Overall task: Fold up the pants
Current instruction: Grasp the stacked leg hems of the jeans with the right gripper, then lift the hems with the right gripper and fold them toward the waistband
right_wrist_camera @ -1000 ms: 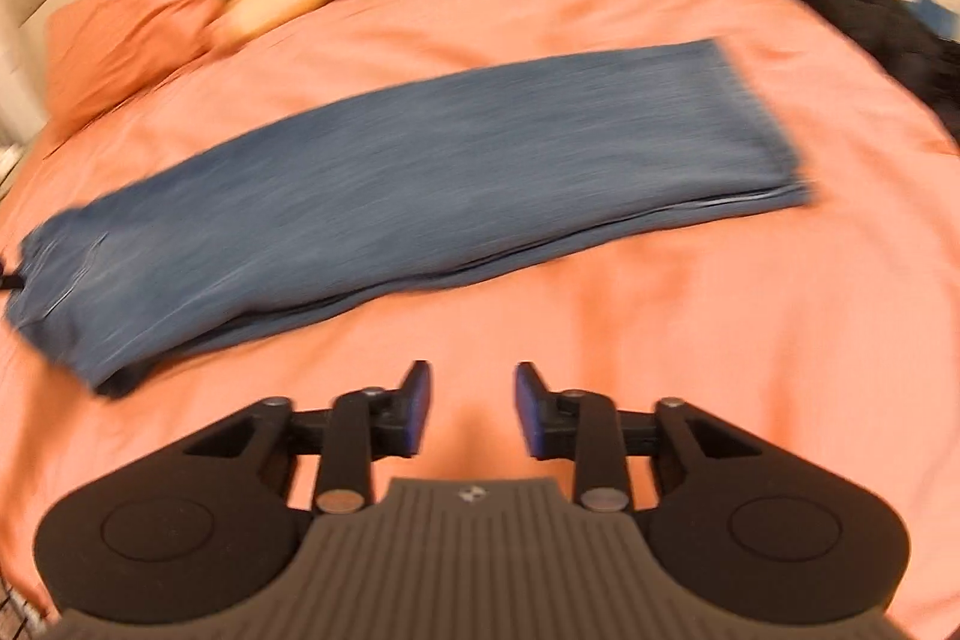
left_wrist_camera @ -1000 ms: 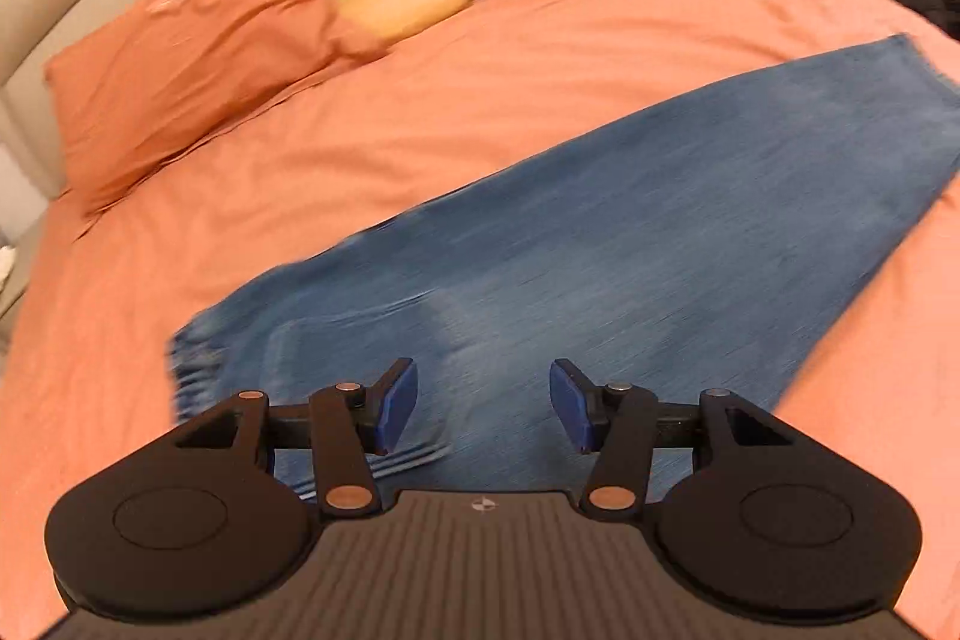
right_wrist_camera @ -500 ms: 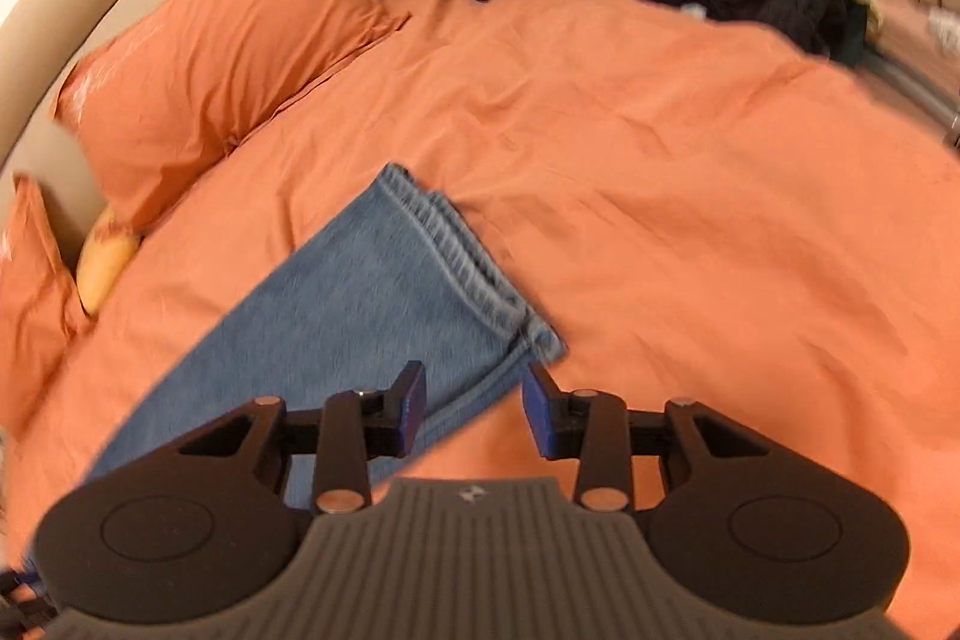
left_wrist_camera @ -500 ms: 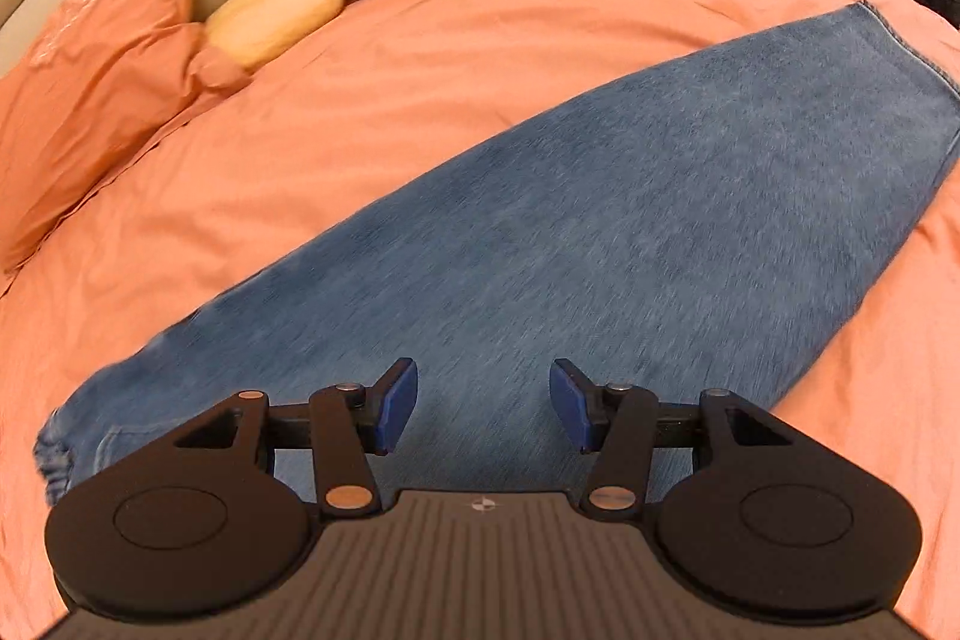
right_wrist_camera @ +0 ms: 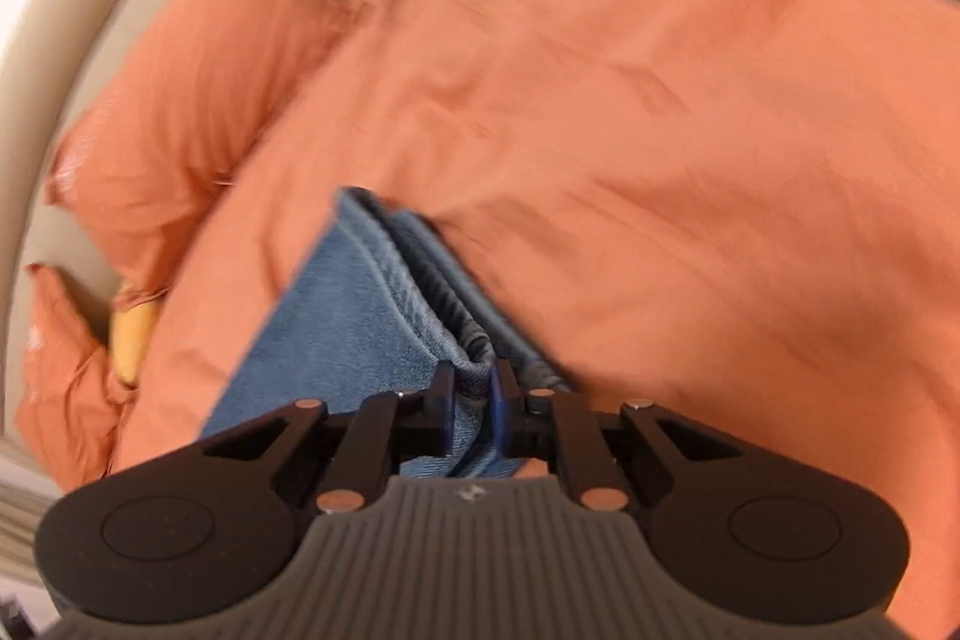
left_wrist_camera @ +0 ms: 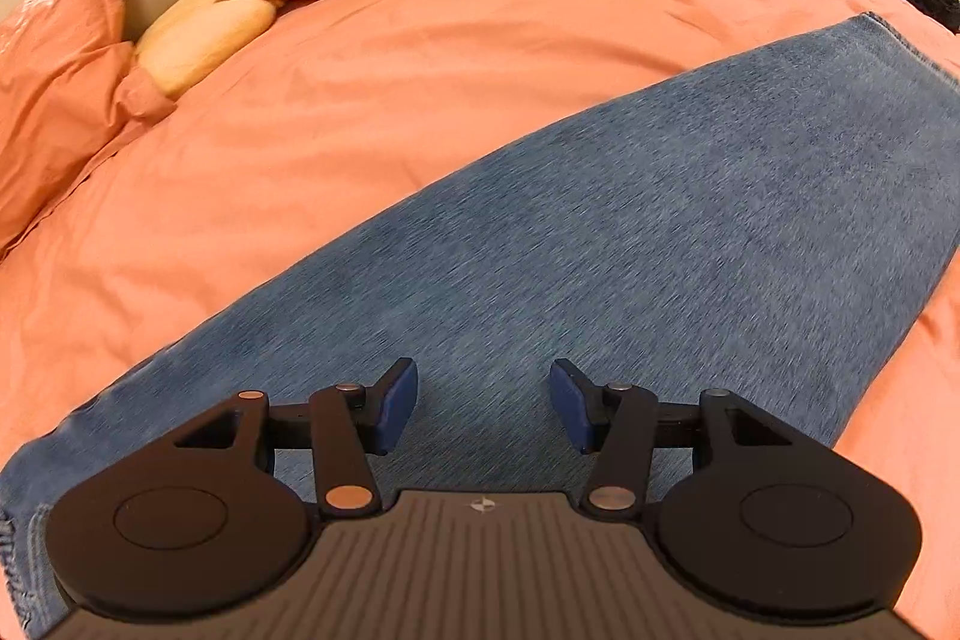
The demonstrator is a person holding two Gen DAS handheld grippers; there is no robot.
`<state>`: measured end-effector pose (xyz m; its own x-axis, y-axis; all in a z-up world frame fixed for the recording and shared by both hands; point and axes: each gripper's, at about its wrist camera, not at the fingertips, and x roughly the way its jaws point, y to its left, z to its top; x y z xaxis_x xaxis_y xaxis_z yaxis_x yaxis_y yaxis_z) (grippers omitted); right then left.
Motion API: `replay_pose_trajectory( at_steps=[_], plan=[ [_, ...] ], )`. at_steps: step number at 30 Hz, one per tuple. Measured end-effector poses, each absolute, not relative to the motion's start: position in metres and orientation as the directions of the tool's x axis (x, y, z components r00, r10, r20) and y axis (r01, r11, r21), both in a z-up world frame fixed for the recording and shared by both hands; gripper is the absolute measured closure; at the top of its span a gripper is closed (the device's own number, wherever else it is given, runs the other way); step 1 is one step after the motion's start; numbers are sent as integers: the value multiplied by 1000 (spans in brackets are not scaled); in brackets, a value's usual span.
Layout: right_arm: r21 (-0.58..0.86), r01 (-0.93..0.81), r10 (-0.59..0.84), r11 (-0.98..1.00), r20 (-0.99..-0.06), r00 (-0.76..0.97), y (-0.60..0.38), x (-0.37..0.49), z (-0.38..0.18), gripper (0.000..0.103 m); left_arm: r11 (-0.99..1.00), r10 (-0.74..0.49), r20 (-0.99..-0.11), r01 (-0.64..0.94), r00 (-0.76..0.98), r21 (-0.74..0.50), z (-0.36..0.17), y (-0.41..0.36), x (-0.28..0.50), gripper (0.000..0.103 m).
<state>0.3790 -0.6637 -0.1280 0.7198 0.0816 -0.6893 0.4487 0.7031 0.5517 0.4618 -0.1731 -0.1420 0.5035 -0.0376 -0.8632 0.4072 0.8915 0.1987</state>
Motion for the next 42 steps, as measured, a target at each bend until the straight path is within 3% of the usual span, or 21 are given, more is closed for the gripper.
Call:
replay_pose_trajectory(
  at_steps=[5,10,11,12,13,14,20,25,30,39,41,42],
  plan=[
    [490,491,49,720,-742,669,-665,378,-144,98,888,-57,-866,421,497,183,-147,-189,468,42],
    [529,512,77,677,-742,666,-675,379,-169,96,871,-71,-866,453,495,188,-145,-198,466,42],
    [543,514,82,664,-736,672,-678,377,-167,92,863,-80,-866,469,494,188,-144,-200,467,42],
    [548,527,80,650,-739,669,-680,374,-166,69,855,-90,-865,484,493,187,-143,-202,467,42],
    [553,535,83,639,-741,666,-681,371,-166,58,849,-99,-864,494,493,185,-142,-203,469,42],
    [570,529,104,629,-735,670,-683,369,-167,54,847,-104,-864,499,492,183,-142,-206,471,42],
    [654,523,181,547,-702,688,-682,373,-188,61,815,-124,-866,548,483,189,-155,-235,487,42],
    [672,513,172,533,-680,712,-680,378,-198,59,795,-121,-856,566,503,220,-169,-256,509,42],
    [614,508,135,604,-708,693,-674,378,-191,73,798,-119,-856,561,503,219,-180,-273,544,41],
    [567,522,104,637,-735,671,-670,382,-189,74,831,-91,-854,512,512,219,-195,-290,582,34],
    [551,528,91,646,-743,663,-668,383,-187,75,828,-102,-857,521,505,208,-188,-286,581,39],
    [543,530,83,651,-745,662,-666,383,-186,76,824,-104,-855,526,508,212,-182,-285,577,49]
  ],
)
